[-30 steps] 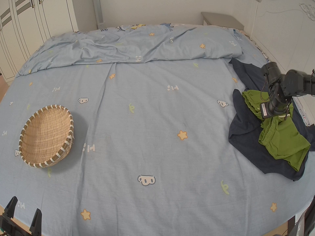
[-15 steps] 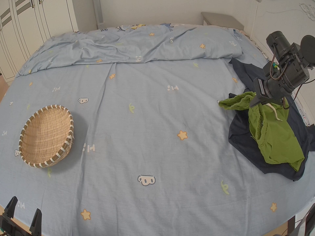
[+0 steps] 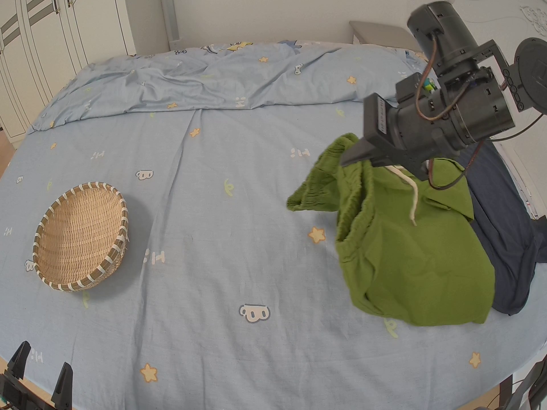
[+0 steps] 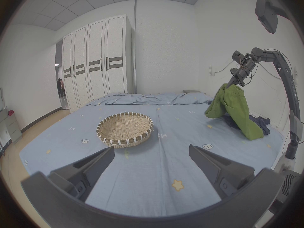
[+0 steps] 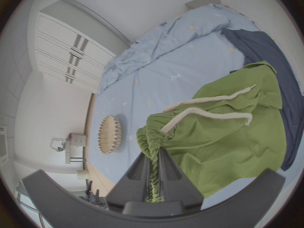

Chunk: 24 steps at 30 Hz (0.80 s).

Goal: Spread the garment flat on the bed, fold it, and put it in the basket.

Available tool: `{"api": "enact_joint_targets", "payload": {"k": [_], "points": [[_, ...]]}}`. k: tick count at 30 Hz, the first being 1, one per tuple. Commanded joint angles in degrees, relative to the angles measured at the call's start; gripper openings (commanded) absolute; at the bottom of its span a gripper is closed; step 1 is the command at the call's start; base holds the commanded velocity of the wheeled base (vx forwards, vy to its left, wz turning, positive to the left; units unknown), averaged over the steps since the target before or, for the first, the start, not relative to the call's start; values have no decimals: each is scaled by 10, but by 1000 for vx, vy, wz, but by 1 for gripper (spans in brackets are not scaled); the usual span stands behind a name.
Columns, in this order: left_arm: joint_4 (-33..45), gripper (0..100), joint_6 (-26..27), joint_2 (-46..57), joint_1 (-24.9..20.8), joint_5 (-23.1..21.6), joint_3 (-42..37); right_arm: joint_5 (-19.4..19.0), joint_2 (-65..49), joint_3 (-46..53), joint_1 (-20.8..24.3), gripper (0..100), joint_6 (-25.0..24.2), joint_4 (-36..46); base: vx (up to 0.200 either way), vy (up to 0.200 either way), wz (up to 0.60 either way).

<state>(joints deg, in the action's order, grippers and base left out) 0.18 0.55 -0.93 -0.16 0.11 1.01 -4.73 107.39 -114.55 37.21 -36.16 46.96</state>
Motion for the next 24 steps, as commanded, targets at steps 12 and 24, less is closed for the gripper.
{"api": "enact_joint_targets", "payload": {"k": [12,24], "points": [[0,100,0,3,0,0,-9,62,136,0,181,0,-30,-65,0,0,0],[0,100,0,3,0,0,-9,62,156,0,180,100,-28,-64,0,0,0]]}}
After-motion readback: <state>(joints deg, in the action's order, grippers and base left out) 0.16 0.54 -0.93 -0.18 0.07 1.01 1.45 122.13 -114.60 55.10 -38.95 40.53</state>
